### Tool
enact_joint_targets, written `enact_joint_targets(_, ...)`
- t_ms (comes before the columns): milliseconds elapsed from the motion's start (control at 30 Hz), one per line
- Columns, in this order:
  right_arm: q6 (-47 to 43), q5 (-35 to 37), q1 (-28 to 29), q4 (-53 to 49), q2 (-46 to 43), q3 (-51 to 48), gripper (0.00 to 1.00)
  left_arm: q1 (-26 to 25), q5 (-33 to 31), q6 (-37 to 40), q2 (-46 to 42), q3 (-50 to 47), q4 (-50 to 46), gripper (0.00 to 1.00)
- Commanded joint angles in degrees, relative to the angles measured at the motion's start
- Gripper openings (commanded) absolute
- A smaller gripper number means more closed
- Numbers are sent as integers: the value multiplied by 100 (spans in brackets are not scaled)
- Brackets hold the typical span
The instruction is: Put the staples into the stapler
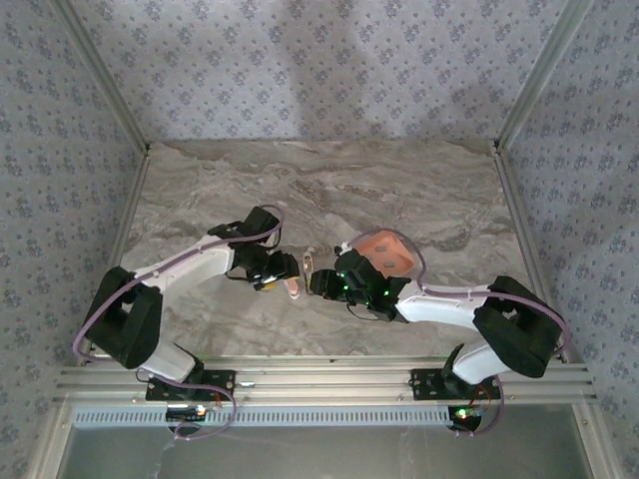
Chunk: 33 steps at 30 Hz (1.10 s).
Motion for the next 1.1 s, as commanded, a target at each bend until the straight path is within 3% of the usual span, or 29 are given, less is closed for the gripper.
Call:
enact_joint_targets(0, -142, 245, 30, -25, -252, -156, 34, -108, -152, 126, 256, 311, -484, 59)
enact_joint_targets(367, -161, 334, -37, -31, -487, -446, 34, -336, -191, 294, 1157, 646, -433, 57)
enact_joint_targets(533, -175, 364, -70, -44, -589, -524, 34, -388, -233, 381, 1454, 784, -505, 49)
enact_joint_targets(933, -245, 351, -185, -74, -719, -606, 33, -386, -581, 814, 1515, 1171, -1077, 20)
enact_joint_targets(1067, -262, 302, -218, -91, -718, -589, 33, -348, -788, 1059, 1524, 1435, -1403, 19)
